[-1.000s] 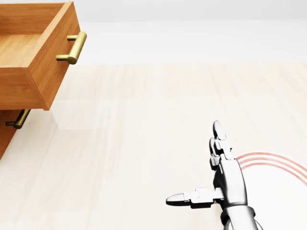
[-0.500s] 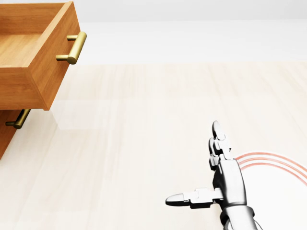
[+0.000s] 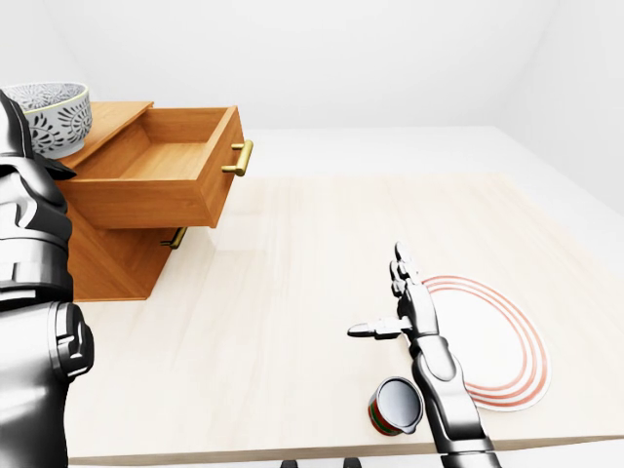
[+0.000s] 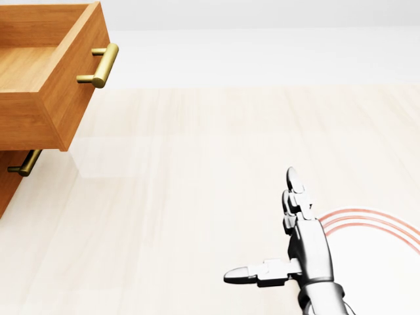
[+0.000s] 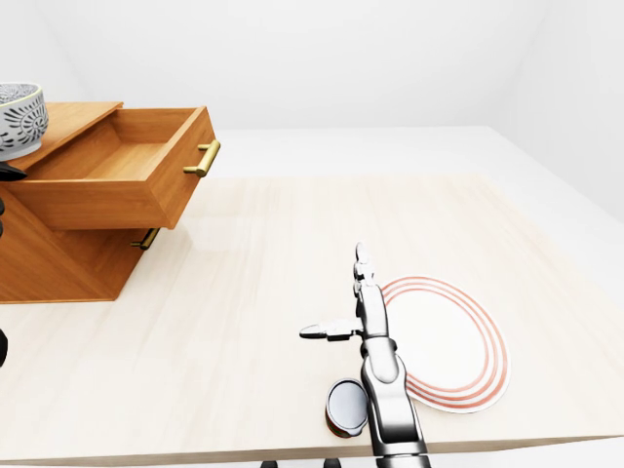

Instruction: Put the bowl on top of the cabinet.

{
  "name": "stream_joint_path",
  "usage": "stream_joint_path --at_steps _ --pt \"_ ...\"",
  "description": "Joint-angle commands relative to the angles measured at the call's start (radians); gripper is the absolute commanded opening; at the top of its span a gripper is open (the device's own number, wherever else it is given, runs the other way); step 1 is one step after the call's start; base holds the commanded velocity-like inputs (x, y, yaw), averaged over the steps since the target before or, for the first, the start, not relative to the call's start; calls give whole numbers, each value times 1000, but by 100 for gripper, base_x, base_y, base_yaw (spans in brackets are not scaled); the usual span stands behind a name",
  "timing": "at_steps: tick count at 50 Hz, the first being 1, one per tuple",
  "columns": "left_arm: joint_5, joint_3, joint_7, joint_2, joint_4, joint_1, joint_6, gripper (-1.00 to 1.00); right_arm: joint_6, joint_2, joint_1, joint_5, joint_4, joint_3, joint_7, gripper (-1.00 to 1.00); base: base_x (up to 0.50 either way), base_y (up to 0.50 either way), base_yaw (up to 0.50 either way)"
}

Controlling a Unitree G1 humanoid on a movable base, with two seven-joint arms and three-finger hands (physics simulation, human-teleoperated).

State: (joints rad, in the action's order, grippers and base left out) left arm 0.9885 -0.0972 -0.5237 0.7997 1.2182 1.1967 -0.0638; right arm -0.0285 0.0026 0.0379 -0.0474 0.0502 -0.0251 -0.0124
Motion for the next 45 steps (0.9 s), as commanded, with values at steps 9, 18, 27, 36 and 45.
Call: stream_joint_path --at_steps 9,18,27,36,45 --pt "-72 -34 0 -30 -145 -194 52 100 11 4 -1 -10 -18 -12 4 100 0 0 0" --pt "-126 -144 158 -118 -835 -465 -23 100 15 7 5 -17 -17 -24 5 100 0 0 0" --pt "-70 -230 530 -213 -1486 -631 -23 100 11 6 12 -16 -3 -24 4 100 0 0 0" --pt "-60 -275 721 -325 -1913 -776 -23 100 8 6 17 -17 9 -26 4 100 0 0 0" --pt "-52 -285 747 -406 -2057 -855 -23 100 6 6 18 -16 14 -25 3 100 0 0 0"
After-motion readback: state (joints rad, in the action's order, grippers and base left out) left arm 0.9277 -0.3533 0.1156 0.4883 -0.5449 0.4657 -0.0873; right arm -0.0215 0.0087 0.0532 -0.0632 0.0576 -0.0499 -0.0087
